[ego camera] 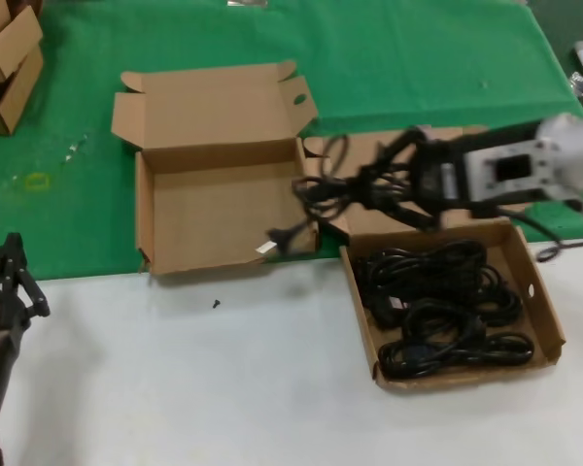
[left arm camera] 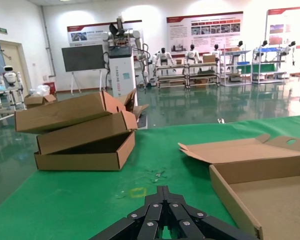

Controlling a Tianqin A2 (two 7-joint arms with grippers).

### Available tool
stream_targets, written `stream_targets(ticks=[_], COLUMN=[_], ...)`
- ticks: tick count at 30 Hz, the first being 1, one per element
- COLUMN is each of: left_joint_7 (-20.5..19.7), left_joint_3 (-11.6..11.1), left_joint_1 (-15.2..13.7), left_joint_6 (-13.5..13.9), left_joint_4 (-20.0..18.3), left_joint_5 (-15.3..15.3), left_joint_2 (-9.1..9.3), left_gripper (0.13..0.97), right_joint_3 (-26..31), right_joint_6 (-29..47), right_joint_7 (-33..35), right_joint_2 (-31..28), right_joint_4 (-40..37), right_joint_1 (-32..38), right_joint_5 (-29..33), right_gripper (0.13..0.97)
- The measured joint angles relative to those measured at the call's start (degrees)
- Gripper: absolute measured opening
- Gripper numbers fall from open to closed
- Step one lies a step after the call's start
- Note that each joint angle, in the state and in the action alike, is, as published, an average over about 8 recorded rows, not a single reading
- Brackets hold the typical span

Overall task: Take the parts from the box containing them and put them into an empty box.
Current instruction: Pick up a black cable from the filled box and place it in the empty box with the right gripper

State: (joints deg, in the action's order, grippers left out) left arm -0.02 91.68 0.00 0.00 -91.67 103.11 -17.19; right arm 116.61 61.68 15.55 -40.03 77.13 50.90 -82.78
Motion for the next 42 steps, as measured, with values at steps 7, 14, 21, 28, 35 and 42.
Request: stream_targets(ticks=[7,14,21,28,35,42], left_joint_7=[0.0,0.0,0.0,0.0,0.0,0.0], left_joint_3=[0.0,0.0,0.0,0.0,0.0,0.0], left_joint_1=[0.0,0.0,0.0,0.0,0.0,0.0], left_joint_6=[0.0,0.0,0.0,0.0,0.0,0.0], left_joint_4=[0.0,0.0,0.0,0.0,0.0,0.0], left_joint_5=[0.0,0.0,0.0,0.0,0.0,0.0], left_joint_2=[0.0,0.0,0.0,0.0,0.0,0.0], left_gripper=[0.142,0.142,0.142,0.142,0.142,0.142], right_joint_3=[2.4,4.8,6.5,6.5,4.8,2.0], right_joint_6=[-4.8,-8.6,-12.5,-16.2,-19.4,-21.5], right_joint_7=[-0.1,2.0,6.7,14.5,24.6,34.5], right_joint_2=[7.1,14.2,21.1,27.7,33.1,37.0], right_joint_4=[-2.4,-8.8,-19.6,-32.6,-46.3,-58.5], right_joint_1=[1.7,4.1,7.3,11.1,15.0,18.6], right_joint_5=[2.8,4.8,5.6,4.6,2.4,-0.2], right_gripper=[0.215,0.215,0.214,0.214,0.214,0.215])
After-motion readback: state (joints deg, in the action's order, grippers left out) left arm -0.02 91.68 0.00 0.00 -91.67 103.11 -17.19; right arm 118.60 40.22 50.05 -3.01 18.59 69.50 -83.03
